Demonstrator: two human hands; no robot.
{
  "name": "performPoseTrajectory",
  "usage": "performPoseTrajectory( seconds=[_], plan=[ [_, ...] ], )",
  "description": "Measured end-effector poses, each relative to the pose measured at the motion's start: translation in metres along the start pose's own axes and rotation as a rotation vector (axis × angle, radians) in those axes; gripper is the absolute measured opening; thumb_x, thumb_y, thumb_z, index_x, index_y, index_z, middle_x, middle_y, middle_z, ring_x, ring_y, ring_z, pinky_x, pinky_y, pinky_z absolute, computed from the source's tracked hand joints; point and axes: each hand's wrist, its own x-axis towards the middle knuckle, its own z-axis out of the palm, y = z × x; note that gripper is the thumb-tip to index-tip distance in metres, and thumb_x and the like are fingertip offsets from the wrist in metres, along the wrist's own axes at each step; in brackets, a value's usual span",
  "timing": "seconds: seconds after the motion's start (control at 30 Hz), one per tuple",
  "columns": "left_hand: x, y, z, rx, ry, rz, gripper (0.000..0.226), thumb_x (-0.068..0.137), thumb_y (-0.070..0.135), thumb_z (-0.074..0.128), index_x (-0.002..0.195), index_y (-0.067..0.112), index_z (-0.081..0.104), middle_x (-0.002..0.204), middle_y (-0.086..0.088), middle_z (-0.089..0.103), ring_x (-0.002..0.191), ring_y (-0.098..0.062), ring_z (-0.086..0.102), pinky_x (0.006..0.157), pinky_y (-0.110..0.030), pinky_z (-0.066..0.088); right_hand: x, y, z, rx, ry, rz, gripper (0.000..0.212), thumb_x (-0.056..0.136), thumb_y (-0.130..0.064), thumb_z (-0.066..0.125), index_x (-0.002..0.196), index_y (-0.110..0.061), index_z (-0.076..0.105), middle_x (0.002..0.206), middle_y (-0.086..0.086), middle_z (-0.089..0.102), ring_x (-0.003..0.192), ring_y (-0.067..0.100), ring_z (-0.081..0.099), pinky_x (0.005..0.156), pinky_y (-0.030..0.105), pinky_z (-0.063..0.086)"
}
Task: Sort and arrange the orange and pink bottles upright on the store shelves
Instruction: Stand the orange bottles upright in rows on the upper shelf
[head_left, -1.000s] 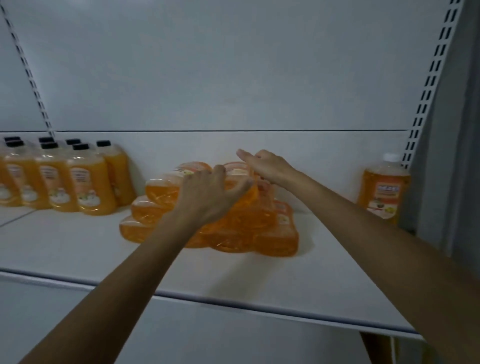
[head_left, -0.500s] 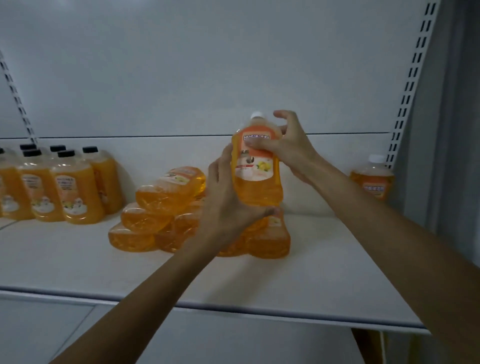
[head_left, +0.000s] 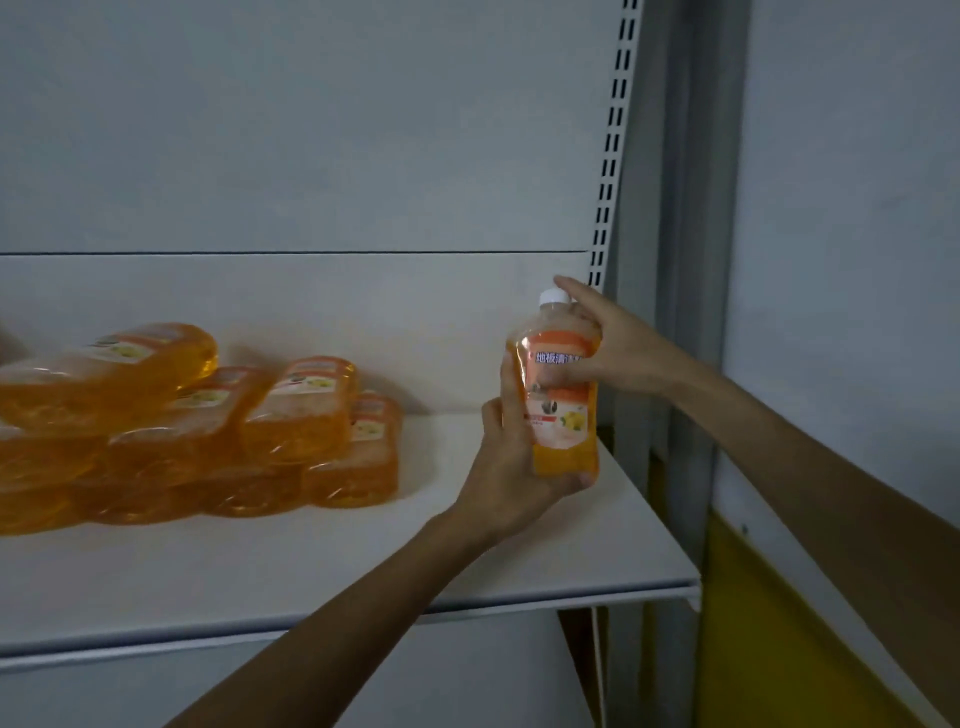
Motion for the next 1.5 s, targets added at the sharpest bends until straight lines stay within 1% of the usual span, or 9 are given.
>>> performPoseTrajectory(
  seconds=[0.17,0.27,0.43,0.93,1.07,1.13,1.23,1.33,1.5],
  plan=[
    [0.011,-0.016,0.024,0.051,0.019,0.067,0.115,0.069,0.049,0.073,0.147,0.024,-0.007,0.148,-0.002,0.021,0.131,-0.01,0.032,0.109,-0.036,0.036,-0.006,0.023,0.001,-0.185,0.045,-0.024,0.095,0.07,-0.019,0.082,0.144,-0.028,0.022,0.132,0.0,0.049,0.102,0.012,0.054,0.074,0.018,0.05],
    [0.016,-0.023,0.018,0.169,-0.079,0.024,0.105,0.077,0.051,0.065,0.149,0.025,-0.007,0.151,-0.002,0.025,0.134,-0.017,0.036,0.109,-0.045,0.037,-0.001,0.038,0.008,-0.223,0.12,-0.05,0.094,0.072,-0.016,0.08,0.143,-0.03,0.021,0.136,0.001,0.045,0.115,0.02,0.054,0.086,0.037,0.055],
    [0.005,-0.035,0.003,0.695,-0.305,-0.139,0.059,0.091,0.053,0.043,0.138,0.019,0.039,0.143,-0.006,0.039,0.131,-0.025,0.034,0.107,-0.034,0.029,0.015,0.058,0.011,-0.305,0.206,-0.011,0.091,0.077,-0.014,0.076,0.146,-0.03,0.018,0.146,0.003,0.024,0.13,0.024,0.038,0.098,0.041,0.048],
    [0.007,-0.027,0.002,0.728,-0.325,-0.139,0.052,0.092,0.05,0.043,0.134,0.02,0.043,0.141,-0.004,0.041,0.128,-0.023,0.036,0.106,-0.034,0.031,0.02,0.063,0.009,-0.254,0.181,-0.019,0.091,0.077,-0.014,0.077,0.145,-0.032,0.019,0.142,0.005,0.034,0.125,0.025,0.046,0.092,0.04,0.049],
    [0.003,-0.013,-0.018,0.703,-0.175,0.009,0.045,0.091,0.04,0.05,0.132,0.021,0.048,0.14,0.001,0.045,0.124,-0.018,0.044,0.101,-0.03,0.035,0.024,0.054,0.013,-0.446,0.216,0.016,0.099,0.075,-0.026,0.078,0.149,-0.028,0.013,0.154,0.004,0.018,0.141,0.028,0.019,0.111,0.049,0.03],
    [0.005,-0.004,-0.045,0.721,-0.075,0.098,0.041,0.09,0.039,0.049,0.125,0.019,0.054,0.132,-0.001,0.053,0.118,-0.02,0.049,0.097,-0.033,0.039,0.024,0.036,0.017,-0.533,0.345,-0.126,0.092,0.079,-0.033,0.073,0.15,-0.026,0.015,0.157,0.002,0.011,0.144,0.024,0.008,0.115,0.041,0.014],
    [0.007,0.002,-0.097,0.757,0.103,0.136,0.043,0.085,0.04,0.047,0.116,0.014,0.061,0.12,-0.009,0.061,0.11,-0.029,0.054,0.092,-0.04,0.043,0.034,-0.004,0.035,-0.425,0.436,-0.407,0.078,0.084,-0.031,0.067,0.149,-0.021,0.023,0.154,0.003,0.023,0.141,0.021,0.017,0.109,0.027,0.016],
    [-0.007,-0.009,-0.147,0.852,0.187,-0.08,0.044,0.088,0.038,0.056,0.126,0.015,0.053,0.13,-0.01,0.054,0.119,-0.029,0.046,0.095,-0.04,0.038,0.054,-0.034,0.07,-0.259,0.329,-0.446,0.072,0.085,-0.031,0.066,0.146,-0.021,0.03,0.145,0.003,0.038,0.134,0.018,0.032,0.105,0.027,0.028],
    [-0.028,-0.021,-0.177,1.015,-0.014,-0.373,0.081,0.085,0.07,0.03,0.143,0.014,0.028,0.147,-0.011,0.036,0.134,-0.029,0.034,0.109,-0.044,0.026,0.091,-0.051,0.135,-0.023,-0.027,-0.088,0.062,0.086,-0.051,0.06,0.137,-0.021,0.042,0.13,0.004,0.054,0.121,0.018,0.049,0.092,0.026,0.038]
  ],
)
